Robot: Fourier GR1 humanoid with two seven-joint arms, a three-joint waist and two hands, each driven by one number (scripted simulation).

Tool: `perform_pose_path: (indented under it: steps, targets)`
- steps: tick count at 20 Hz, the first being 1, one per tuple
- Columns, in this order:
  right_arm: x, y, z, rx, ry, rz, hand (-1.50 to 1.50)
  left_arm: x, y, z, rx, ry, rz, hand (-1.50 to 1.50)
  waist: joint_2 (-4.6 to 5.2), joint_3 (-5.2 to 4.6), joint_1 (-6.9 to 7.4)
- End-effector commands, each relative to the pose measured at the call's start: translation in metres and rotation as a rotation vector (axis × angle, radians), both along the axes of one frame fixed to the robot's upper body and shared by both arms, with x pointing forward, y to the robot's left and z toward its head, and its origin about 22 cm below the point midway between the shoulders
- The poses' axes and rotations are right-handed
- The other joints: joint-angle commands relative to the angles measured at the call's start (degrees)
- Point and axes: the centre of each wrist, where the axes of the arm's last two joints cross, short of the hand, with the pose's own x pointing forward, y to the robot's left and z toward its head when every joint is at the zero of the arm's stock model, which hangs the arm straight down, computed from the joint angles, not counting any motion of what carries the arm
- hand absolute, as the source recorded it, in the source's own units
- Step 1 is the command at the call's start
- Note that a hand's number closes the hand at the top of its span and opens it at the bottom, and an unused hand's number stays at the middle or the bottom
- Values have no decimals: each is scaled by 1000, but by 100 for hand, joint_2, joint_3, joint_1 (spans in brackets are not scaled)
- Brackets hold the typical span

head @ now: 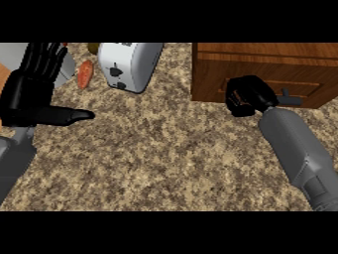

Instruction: Pick up the cup, place it into the drawer and close the drawer

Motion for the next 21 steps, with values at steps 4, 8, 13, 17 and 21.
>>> perform_pose_path:
  steps: [4,8,13,17,21]
  targets:
    - [17,-25,17,22,75,-83,150,-5,5,-9,-16,-3,-61,-150,155,36,136]
    - [22,-49,35,55,73,-96,150,-5,1,-9,-23,31,-73,-150,187,44,192]
    - [26,-59,49,125,42,-109,150,-8,-6,-17,-39,13,-98,-150,236,45,292]
    - [23,-58,40,158,43,-114,150,-6,0,-14,-41,24,-106,-150,235,45,293]
    - [27,-65,51,160,26,-90,150,-3,-6,-19,-30,8,-97,-150,261,42,265]
